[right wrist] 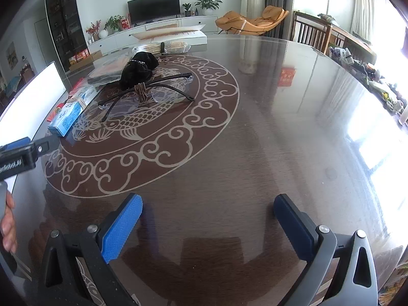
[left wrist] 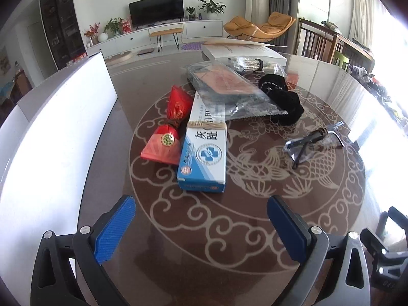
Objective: Organize objects
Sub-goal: 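Reach the left gripper to the blue-and-white nail cream box and close on it, then lift the nail cream box with the left gripper and hold it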
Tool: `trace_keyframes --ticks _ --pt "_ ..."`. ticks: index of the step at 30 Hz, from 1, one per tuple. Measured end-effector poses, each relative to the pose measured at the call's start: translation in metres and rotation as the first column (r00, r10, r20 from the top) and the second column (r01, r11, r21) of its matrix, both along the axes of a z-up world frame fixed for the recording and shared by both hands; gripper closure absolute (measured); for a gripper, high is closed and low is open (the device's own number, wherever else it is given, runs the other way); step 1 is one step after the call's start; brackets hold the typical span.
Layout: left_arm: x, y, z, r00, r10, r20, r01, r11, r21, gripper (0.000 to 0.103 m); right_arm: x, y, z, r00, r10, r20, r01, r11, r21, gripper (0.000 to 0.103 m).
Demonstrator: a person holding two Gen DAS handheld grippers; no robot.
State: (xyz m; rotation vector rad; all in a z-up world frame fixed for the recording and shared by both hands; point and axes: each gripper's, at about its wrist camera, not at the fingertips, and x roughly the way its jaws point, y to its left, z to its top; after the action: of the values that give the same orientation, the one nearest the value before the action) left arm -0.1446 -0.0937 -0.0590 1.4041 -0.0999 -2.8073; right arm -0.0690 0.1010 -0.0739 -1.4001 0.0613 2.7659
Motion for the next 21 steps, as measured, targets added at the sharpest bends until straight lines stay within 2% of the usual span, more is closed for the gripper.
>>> trace_keyframes --ticks 4,5,6,7,8,12,17,19,20,21 --pt "-0.042 0.001 -0.009 0.999 0.038 0.034 -0.038 0.999 0.003 0.001 0.000 0.000 0.000 1.000 0.000 -0.001 0.000 1.000 -0.002 0.000" --pt "-0.047 0.003 -0.010 0.999 0.033 0.032 -0.034 0.999 0.015 0.012 0.000 0.000 0.000 1.000 0.000 0.000 0.000 1.000 -0.002 0.000" --pt "-0.050 0.005 -0.011 0.999 0.029 0.031 -0.030 0.999 0.013 0.032 0.000 0.000 0.001 1.000 0.000 -0.001 0.000 1.000 -0.003 0.000" --pt "-0.051 0.008 -0.014 0.999 0.023 0.033 -0.023 1.000 0.006 0.047 0.000 0.000 0.001 1.000 0.000 -0.002 0.000 1.000 -0.005 0.000" --pt "-0.049 0.009 -0.013 1.000 0.009 0.017 -0.010 0.999 0.030 0.061 0.000 0.001 0.001 1.000 0.000 -0.002 0.000 1.000 -0.006 0.000" --pt "-0.019 0.013 -0.014 1.000 0.023 0.009 -0.023 0.999 0.029 0.062 0.000 0.001 0.001 1.000 -0.001 -0.003 0.001 1.000 -0.007 0.000" --pt "0.065 0.014 -0.012 1.000 0.017 0.018 -0.018 0.998 0.052 0.061 -0.001 0.001 0.000 1.000 -0.001 -0.004 0.001 1.000 -0.009 0.000" --pt "0.089 0.017 -0.013 1.000 -0.015 0.026 0.013 0.999 0.044 0.047 -0.001 0.001 0.000 1.000 -0.001 -0.004 0.001 1.000 -0.010 0.000" --pt "0.095 0.018 -0.014 0.999 -0.027 0.033 0.025 0.999 0.036 0.030 -0.001 0.001 0.000 1.000 -0.002 -0.005 0.001 1.000 -0.011 0.000" --pt "0.098 0.019 -0.015 0.999 -0.031 0.029 0.031 0.999 0.017 0.022 -0.001 0.001 0.000 1.000 -0.002 -0.005 0.002 1.000 -0.012 0.000"
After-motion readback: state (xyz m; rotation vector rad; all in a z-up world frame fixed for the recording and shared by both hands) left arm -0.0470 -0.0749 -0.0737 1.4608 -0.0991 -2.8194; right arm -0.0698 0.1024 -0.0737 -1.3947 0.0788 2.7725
